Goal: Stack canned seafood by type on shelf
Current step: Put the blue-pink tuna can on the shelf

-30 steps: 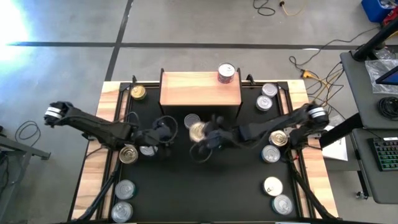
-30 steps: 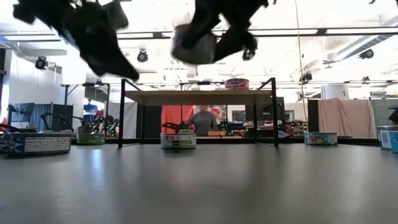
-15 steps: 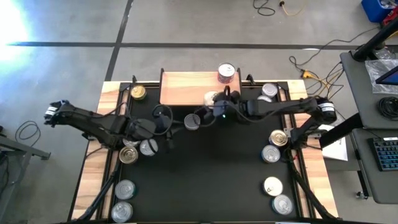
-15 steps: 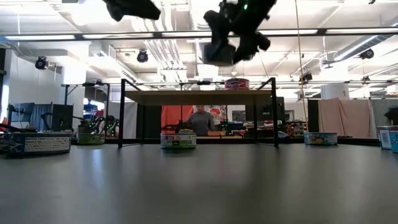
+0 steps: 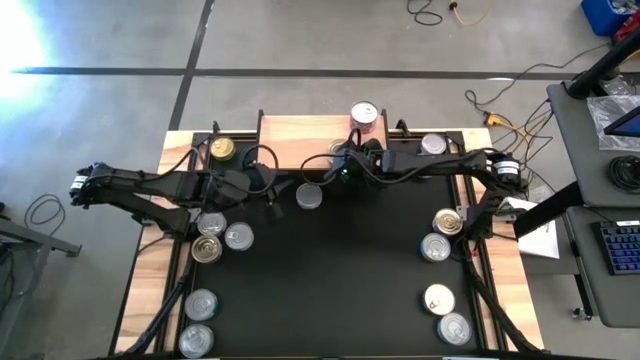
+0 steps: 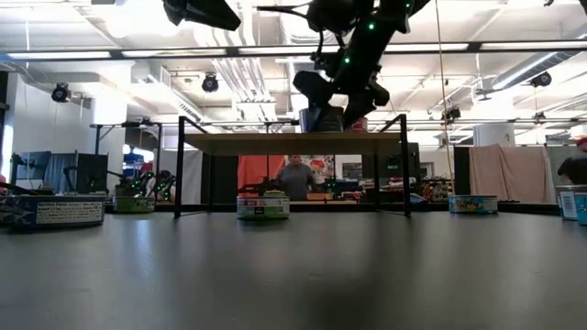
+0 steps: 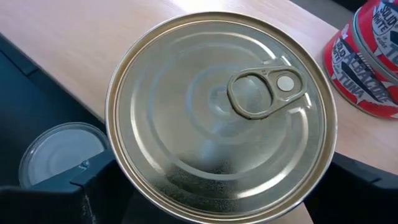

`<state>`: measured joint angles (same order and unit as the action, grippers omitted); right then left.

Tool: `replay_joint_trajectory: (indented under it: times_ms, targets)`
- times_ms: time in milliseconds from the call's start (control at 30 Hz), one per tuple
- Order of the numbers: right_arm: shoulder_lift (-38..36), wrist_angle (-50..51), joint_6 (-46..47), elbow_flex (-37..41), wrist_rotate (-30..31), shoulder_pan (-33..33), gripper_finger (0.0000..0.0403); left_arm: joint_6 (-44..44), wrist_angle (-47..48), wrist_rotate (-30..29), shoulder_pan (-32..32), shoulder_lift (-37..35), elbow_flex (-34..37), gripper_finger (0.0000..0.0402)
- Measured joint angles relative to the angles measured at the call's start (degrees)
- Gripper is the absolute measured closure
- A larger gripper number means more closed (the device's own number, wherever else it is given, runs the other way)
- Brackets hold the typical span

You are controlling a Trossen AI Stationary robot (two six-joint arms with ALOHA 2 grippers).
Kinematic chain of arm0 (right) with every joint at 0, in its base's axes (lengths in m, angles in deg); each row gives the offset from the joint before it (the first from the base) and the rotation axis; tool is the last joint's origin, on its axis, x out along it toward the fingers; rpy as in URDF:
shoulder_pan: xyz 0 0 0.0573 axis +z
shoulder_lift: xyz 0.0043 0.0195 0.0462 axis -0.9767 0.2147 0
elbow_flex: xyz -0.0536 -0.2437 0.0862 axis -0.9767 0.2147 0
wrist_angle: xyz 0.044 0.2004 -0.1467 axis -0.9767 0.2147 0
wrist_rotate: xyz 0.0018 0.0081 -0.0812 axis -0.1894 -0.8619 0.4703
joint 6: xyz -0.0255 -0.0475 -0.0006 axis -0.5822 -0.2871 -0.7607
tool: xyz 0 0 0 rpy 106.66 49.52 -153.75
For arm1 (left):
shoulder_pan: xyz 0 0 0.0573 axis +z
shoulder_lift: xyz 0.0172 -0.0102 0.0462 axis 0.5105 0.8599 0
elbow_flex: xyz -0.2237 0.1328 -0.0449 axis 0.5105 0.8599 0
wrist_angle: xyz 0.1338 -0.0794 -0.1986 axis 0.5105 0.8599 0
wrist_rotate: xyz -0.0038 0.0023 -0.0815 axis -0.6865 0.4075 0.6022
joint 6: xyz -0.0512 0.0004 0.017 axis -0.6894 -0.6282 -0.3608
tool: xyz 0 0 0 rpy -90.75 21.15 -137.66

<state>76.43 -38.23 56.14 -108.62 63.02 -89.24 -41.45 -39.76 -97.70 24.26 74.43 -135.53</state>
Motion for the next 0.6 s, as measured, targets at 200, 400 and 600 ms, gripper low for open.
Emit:
replay_joint_trajectory:
  times_ms: [200,400,600]
  targets:
    - [0.52,-0.08,0.67,-0.02,0.28,-0.15,0.0008,-3.19,-5.36,13.90,2.31,0.83,0.15,0.0323]
    - [0.33,0.00,-0.91,-0.02,0.01,-0.19,0.0005,-1.39,-8.90,23.43,13.15,3.97,-0.03,0.0323]
    - [0.28,0.00,-1.58,-0.02,-1.14,-0.20,0.0003,4.57,-15.52,36.84,26.26,9.09,-0.03,0.0323]
